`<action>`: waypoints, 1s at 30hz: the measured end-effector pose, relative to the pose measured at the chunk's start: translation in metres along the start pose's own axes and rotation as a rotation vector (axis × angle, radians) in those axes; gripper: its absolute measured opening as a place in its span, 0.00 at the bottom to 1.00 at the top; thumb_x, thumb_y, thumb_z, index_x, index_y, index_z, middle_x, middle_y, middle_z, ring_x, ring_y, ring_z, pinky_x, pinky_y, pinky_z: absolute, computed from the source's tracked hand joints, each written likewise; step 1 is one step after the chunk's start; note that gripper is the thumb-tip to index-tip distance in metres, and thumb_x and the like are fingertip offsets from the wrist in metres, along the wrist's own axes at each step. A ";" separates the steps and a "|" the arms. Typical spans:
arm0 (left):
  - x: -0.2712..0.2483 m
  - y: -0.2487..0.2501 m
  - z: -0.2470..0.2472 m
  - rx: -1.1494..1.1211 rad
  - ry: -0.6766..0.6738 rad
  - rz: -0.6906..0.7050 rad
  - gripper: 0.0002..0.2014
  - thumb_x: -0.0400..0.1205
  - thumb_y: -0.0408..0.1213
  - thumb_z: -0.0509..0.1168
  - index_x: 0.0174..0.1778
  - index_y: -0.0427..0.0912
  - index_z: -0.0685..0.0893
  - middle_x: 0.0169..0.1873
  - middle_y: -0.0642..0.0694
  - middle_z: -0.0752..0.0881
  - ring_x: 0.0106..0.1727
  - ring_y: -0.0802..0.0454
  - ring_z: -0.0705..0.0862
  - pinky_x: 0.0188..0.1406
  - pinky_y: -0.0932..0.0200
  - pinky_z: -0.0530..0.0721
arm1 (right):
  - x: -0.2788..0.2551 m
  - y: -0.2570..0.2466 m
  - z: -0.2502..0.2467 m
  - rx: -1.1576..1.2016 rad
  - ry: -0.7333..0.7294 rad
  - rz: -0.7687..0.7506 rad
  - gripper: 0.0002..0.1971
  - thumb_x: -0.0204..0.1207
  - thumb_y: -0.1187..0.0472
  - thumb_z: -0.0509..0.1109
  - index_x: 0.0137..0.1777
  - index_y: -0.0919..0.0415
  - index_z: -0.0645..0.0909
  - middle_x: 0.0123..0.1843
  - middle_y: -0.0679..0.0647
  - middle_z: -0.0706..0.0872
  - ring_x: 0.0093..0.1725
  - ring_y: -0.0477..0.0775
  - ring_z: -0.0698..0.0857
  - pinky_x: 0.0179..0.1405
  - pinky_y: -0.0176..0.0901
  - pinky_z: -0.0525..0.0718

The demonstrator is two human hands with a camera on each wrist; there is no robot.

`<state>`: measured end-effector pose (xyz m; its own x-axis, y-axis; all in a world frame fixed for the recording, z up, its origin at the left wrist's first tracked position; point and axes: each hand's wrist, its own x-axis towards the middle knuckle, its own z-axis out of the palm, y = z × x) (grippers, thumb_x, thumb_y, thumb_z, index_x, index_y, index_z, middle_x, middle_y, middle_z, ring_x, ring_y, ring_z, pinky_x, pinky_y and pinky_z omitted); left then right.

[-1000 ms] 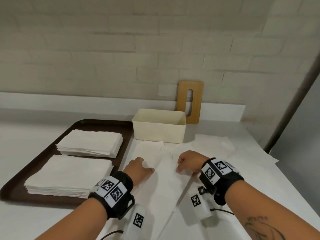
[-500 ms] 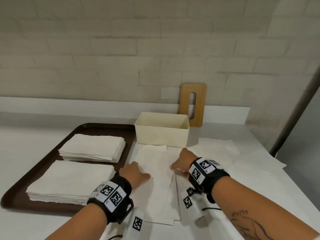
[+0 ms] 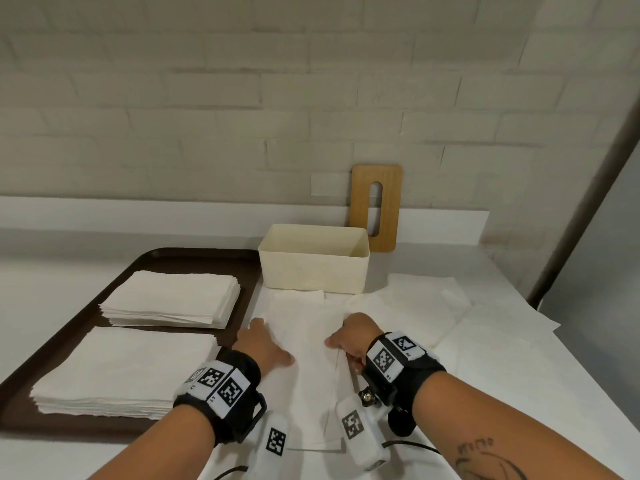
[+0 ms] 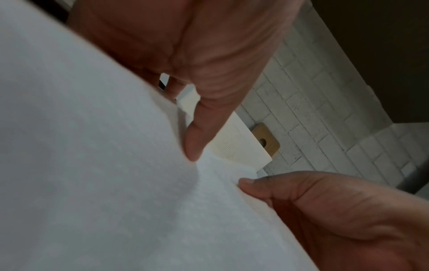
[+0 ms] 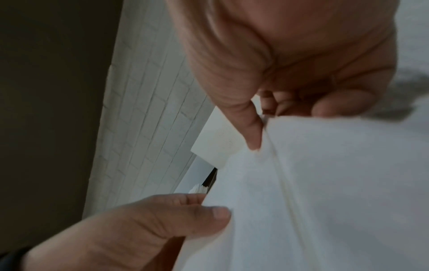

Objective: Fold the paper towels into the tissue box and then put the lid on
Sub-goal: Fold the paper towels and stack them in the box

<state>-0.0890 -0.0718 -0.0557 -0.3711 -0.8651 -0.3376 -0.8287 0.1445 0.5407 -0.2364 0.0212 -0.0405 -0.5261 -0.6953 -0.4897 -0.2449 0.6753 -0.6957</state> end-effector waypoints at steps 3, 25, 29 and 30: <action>0.002 -0.004 0.002 -0.233 -0.014 -0.019 0.44 0.69 0.36 0.77 0.77 0.36 0.60 0.72 0.38 0.72 0.71 0.39 0.74 0.69 0.49 0.76 | 0.002 -0.001 0.004 0.005 0.032 -0.054 0.07 0.76 0.58 0.69 0.38 0.57 0.76 0.39 0.54 0.80 0.36 0.52 0.80 0.42 0.45 0.84; -0.016 -0.001 0.000 -0.871 -0.010 0.246 0.27 0.71 0.40 0.75 0.65 0.39 0.76 0.54 0.44 0.86 0.53 0.49 0.85 0.52 0.53 0.84 | -0.012 0.020 0.000 0.720 -0.130 -0.262 0.15 0.73 0.73 0.71 0.59 0.68 0.83 0.61 0.65 0.87 0.63 0.65 0.84 0.69 0.60 0.78; -0.024 0.008 0.004 -0.808 -0.033 0.326 0.29 0.76 0.44 0.70 0.70 0.41 0.68 0.62 0.41 0.83 0.58 0.45 0.84 0.62 0.42 0.82 | -0.014 0.019 0.003 0.771 -0.147 -0.314 0.17 0.73 0.71 0.72 0.62 0.65 0.81 0.60 0.64 0.87 0.61 0.64 0.86 0.67 0.60 0.79; -0.027 0.011 0.006 -0.795 -0.043 0.330 0.29 0.78 0.45 0.67 0.72 0.42 0.65 0.63 0.42 0.81 0.59 0.45 0.83 0.62 0.44 0.82 | -0.015 0.019 0.004 0.782 -0.164 -0.336 0.18 0.73 0.70 0.71 0.64 0.64 0.80 0.61 0.64 0.87 0.62 0.64 0.86 0.67 0.60 0.80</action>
<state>-0.0905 -0.0440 -0.0456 -0.5704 -0.8166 -0.0884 -0.1421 -0.0079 0.9898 -0.2301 0.0431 -0.0485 -0.3875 -0.8949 -0.2213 0.2961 0.1065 -0.9492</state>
